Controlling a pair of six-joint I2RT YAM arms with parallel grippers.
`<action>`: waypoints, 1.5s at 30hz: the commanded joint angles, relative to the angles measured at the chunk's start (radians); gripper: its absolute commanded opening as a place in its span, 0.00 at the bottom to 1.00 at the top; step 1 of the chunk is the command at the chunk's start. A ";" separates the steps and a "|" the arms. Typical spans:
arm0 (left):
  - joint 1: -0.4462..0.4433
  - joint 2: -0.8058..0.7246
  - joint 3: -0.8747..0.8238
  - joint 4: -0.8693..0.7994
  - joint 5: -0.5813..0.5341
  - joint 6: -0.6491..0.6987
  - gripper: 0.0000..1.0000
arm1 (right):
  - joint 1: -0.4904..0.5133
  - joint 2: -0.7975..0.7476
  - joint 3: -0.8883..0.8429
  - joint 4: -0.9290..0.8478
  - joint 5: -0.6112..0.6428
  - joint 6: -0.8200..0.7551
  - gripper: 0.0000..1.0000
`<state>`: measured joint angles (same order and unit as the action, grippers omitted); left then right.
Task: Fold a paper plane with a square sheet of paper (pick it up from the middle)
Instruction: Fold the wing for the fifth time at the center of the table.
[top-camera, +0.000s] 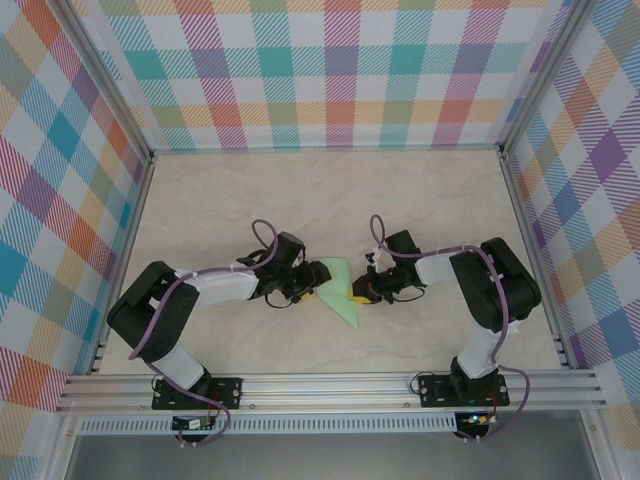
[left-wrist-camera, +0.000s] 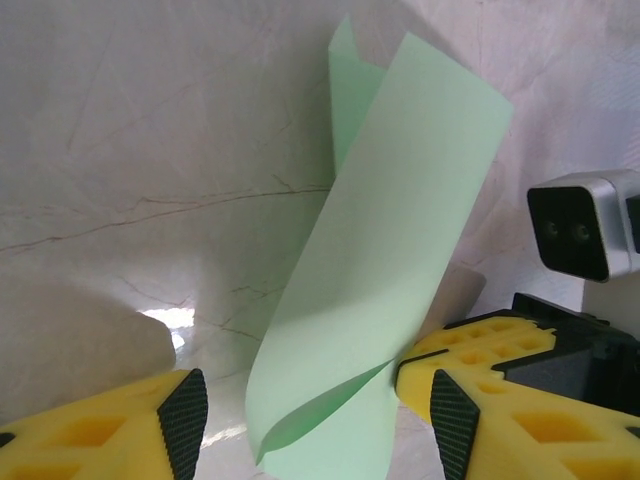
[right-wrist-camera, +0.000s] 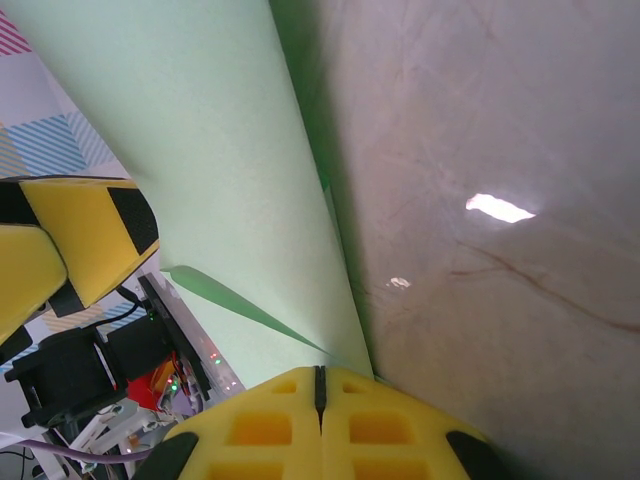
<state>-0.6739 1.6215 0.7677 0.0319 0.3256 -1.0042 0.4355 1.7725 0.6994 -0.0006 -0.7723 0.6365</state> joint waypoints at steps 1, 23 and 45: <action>-0.008 0.025 0.015 0.075 0.038 -0.012 0.61 | -0.004 0.048 -0.017 -0.038 0.074 -0.028 0.05; 0.037 0.079 0.011 0.199 0.157 -0.027 0.41 | -0.017 0.054 -0.022 -0.049 0.078 -0.042 0.06; 0.076 0.043 0.026 0.065 0.079 -0.003 0.00 | -0.013 -0.168 0.022 -0.076 0.067 -0.015 0.27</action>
<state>-0.6060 1.7184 0.8108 0.1379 0.4480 -1.0012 0.4252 1.6901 0.7090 -0.0467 -0.7437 0.6243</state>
